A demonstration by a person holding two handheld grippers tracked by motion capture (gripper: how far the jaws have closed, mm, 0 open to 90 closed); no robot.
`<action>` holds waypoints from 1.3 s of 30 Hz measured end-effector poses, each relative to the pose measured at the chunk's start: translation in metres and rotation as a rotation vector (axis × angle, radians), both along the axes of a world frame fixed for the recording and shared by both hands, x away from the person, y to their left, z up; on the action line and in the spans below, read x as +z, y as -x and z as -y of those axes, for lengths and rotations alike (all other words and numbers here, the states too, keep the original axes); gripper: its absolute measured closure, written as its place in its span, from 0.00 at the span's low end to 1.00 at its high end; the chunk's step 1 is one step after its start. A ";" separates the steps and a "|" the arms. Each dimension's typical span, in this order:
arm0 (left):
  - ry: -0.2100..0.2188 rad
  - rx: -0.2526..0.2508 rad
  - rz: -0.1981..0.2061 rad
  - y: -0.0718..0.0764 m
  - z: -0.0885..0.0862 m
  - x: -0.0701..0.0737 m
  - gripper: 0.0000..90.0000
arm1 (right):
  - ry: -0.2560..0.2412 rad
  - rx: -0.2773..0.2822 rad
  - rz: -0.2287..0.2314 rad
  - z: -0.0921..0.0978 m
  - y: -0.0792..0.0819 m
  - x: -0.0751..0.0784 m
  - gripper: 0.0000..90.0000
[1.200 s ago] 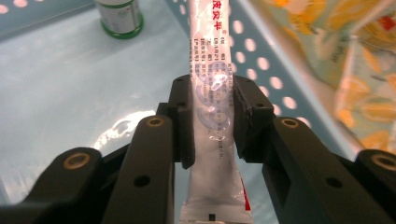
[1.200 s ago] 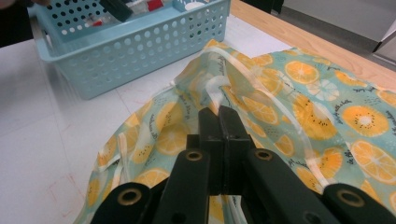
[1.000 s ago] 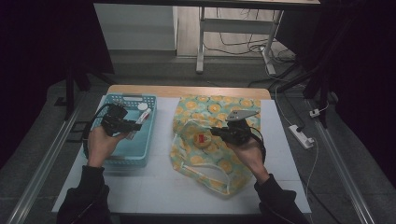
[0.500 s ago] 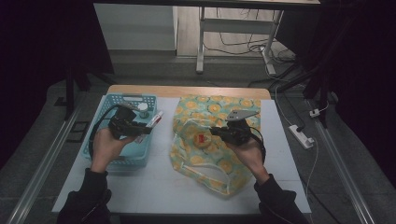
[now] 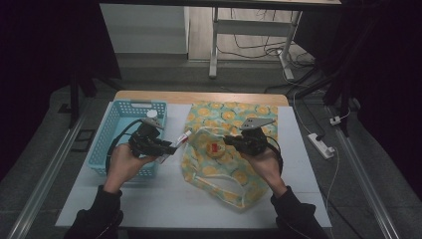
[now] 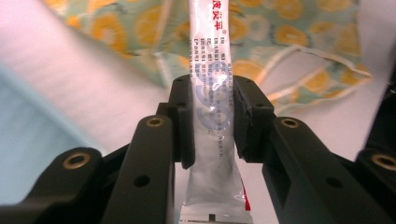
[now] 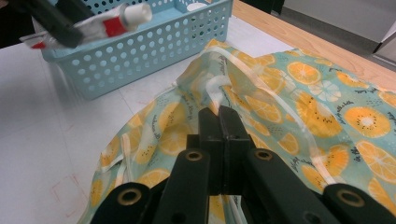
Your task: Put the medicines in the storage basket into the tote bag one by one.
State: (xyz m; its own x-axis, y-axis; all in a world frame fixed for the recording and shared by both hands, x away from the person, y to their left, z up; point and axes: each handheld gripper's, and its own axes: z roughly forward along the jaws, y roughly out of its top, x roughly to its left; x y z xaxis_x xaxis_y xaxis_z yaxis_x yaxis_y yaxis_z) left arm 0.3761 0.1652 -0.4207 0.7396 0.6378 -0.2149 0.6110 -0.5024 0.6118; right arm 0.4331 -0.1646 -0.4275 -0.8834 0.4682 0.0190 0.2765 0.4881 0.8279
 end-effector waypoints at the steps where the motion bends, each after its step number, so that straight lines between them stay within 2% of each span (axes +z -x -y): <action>1: 0.000 -0.008 -0.001 0.001 0.004 0.000 0.79 | -0.002 0.000 0.000 0.000 0.000 0.000 1.00; 8: -0.010 -0.072 -0.014 0.005 0.025 -0.003 0.79 | -0.013 -0.003 0.007 0.002 0.000 0.003 1.00; 14: -0.020 -0.109 -0.027 0.005 0.041 -0.010 0.79 | -0.019 -0.012 0.012 0.004 0.000 0.005 1.00; 21: -0.051 -0.139 -0.036 0.003 0.060 -0.019 0.79 | -0.024 -0.014 0.015 0.004 0.001 0.007 1.00; 28: -0.067 -0.153 -0.044 -0.001 0.077 -0.029 0.79 | -0.018 -0.003 0.016 0.000 0.002 0.005 1.00; 33: -0.072 -0.143 -0.051 -0.007 0.085 -0.036 0.79 | -0.009 0.005 0.018 -0.002 0.003 0.004 1.00; 39: -0.078 -0.143 -0.046 -0.015 0.094 -0.038 0.79 | -0.008 0.006 0.015 -0.003 0.003 0.004 1.00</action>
